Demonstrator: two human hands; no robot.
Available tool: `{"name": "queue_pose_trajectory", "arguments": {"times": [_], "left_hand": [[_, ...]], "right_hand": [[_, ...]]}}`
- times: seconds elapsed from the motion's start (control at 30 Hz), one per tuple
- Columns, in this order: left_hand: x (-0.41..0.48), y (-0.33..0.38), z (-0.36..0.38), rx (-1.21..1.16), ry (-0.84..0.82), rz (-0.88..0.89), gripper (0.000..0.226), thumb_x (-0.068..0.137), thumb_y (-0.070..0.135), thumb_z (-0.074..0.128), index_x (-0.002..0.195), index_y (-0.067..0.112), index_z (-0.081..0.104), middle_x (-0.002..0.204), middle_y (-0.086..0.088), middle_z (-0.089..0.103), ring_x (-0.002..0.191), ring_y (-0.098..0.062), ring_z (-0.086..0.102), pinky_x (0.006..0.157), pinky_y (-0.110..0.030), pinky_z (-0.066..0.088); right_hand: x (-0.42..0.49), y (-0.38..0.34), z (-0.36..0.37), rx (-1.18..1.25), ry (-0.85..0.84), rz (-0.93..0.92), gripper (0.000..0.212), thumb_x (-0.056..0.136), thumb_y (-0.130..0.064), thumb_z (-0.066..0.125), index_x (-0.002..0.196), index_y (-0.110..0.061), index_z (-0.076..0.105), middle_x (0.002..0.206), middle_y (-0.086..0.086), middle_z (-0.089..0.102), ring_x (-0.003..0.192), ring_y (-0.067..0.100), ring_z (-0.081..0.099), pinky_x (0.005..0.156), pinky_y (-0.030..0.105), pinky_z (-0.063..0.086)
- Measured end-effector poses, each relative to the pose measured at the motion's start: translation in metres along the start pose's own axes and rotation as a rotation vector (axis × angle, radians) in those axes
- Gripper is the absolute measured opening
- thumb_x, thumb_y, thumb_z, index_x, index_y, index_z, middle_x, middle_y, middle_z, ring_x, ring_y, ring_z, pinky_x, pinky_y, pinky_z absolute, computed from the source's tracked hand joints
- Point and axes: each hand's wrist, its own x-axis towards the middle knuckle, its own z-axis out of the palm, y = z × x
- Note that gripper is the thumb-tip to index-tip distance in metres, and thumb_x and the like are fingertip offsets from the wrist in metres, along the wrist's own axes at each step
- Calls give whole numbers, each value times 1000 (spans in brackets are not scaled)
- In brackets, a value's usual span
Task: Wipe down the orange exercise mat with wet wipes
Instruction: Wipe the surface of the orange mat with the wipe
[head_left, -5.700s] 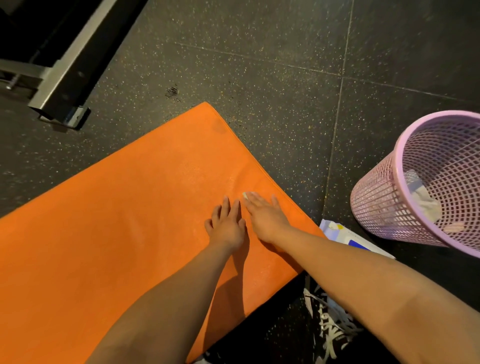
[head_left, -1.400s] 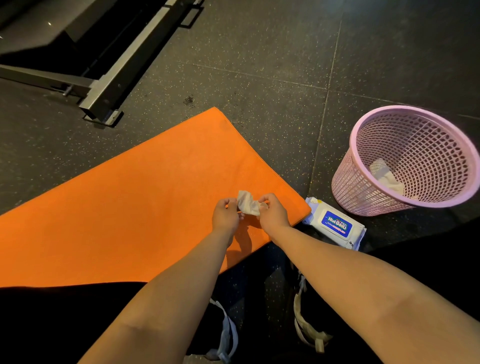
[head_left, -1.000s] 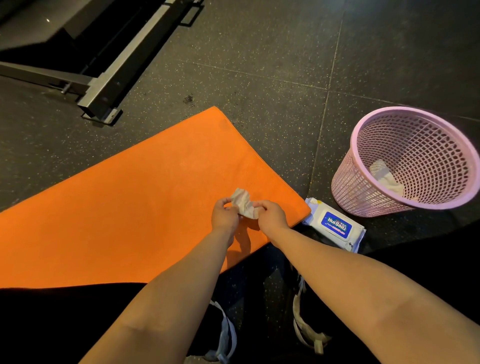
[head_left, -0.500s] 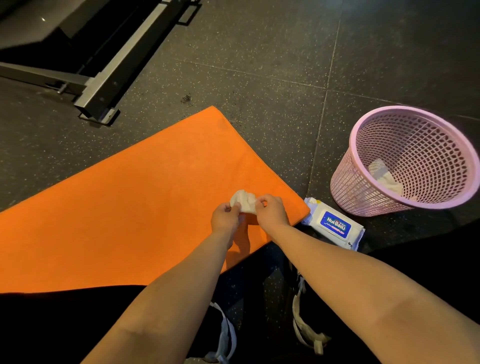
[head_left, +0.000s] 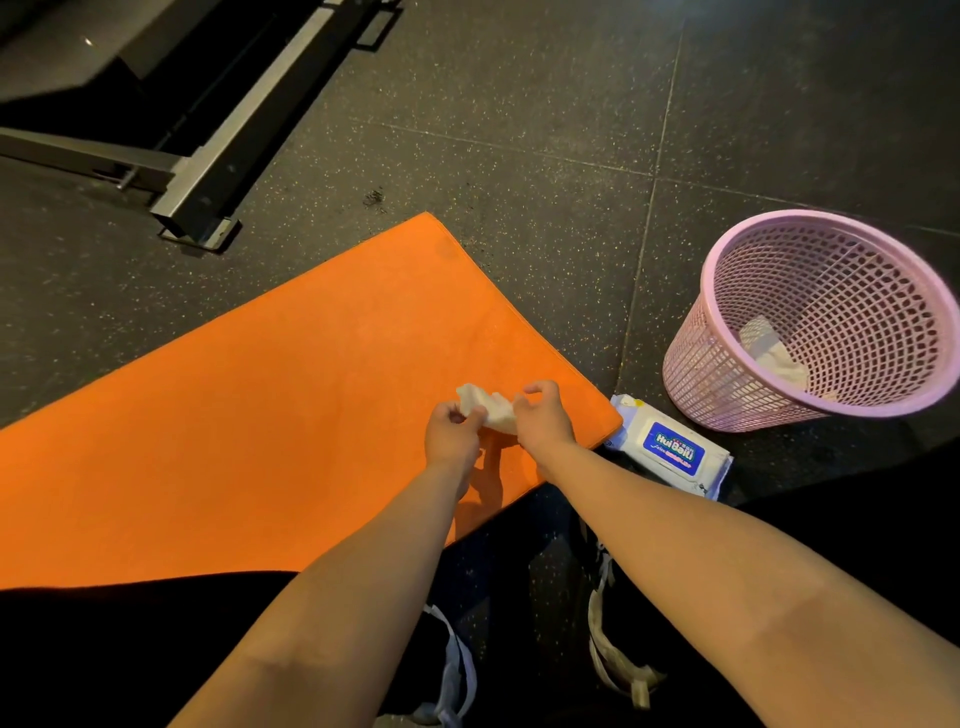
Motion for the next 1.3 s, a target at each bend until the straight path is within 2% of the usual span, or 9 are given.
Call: {"name": "queue_pose_trajectory", "arguments": {"times": [0.1, 0.23, 0.3, 0.47, 0.6, 0.8, 1.0, 1.1, 1.3], "left_hand": [[0, 0, -1, 29, -12, -5, 28, 95, 23, 66, 113, 7, 51, 91, -12, 58, 68, -24, 52, 61, -39, 44], [-1, -2, -4, 89, 7, 32, 33, 95, 28, 68, 117, 25, 43, 95, -10, 57, 80, -33, 59, 74, -51, 52], [-1, -3, -4, 142, -25, 100, 25, 97, 29, 65, 116, 27, 49, 97, -12, 59, 82, -34, 60, 73, -50, 52], [-1, -3, -3, 186, -194, 123, 23, 95, 27, 70, 114, 18, 65, 107, -7, 67, 92, -29, 66, 76, -43, 55], [1, -4, -4, 248, -189, 137, 25, 93, 10, 69, 118, 12, 65, 103, -9, 70, 81, -20, 67, 64, -23, 51], [7, -4, -5, 427, -142, 264, 19, 98, 12, 62, 117, 12, 66, 100, -1, 62, 82, -17, 56, 68, -29, 41], [11, -7, -5, 533, -169, 314, 23, 99, 23, 63, 117, 11, 70, 104, -11, 70, 80, -21, 61, 60, -24, 38], [13, -9, -6, 516, -143, 278, 22, 96, 18, 67, 115, 9, 70, 104, -8, 68, 84, -22, 60, 68, -28, 39], [14, -9, -8, 535, -174, 293, 20, 95, 20, 68, 115, 15, 67, 106, -5, 67, 91, -25, 63, 77, -40, 50]], "right_hand": [[-3, 2, 1, -11, -58, -47, 25, 99, -24, 58, 116, -36, 43, 96, -7, 55, 97, 25, 61, 90, 45, 54], [-4, 1, -1, -16, -39, -71, 20, 101, -10, 48, 103, -30, 53, 105, 5, 58, 93, 24, 57, 78, 38, 50], [-4, -1, -3, -20, -20, -77, 25, 103, -8, 44, 96, -25, 61, 108, 4, 60, 96, 23, 57, 81, 37, 50], [-5, -3, -4, 82, -61, -39, 23, 101, -19, 57, 121, -17, 65, 121, 5, 64, 109, 25, 61, 95, 42, 54], [-3, -3, -5, 77, -66, -82, 30, 97, -11, 63, 125, -20, 63, 127, 5, 59, 114, 25, 60, 98, 42, 54], [-2, 2, -8, -28, 21, -163, 21, 103, -10, 50, 102, -24, 65, 123, 9, 57, 106, 25, 59, 88, 39, 54], [-1, 5, -6, 4, -49, -205, 16, 101, -18, 61, 115, -22, 68, 136, 8, 47, 112, 22, 57, 94, 38, 54], [0, 5, -8, -80, -112, -238, 34, 95, -11, 70, 128, -11, 66, 149, 4, 38, 125, 22, 51, 99, 30, 47], [1, 8, -8, -203, -12, -278, 24, 102, -13, 58, 122, -5, 69, 144, 6, 44, 125, 23, 52, 97, 27, 44]]}}
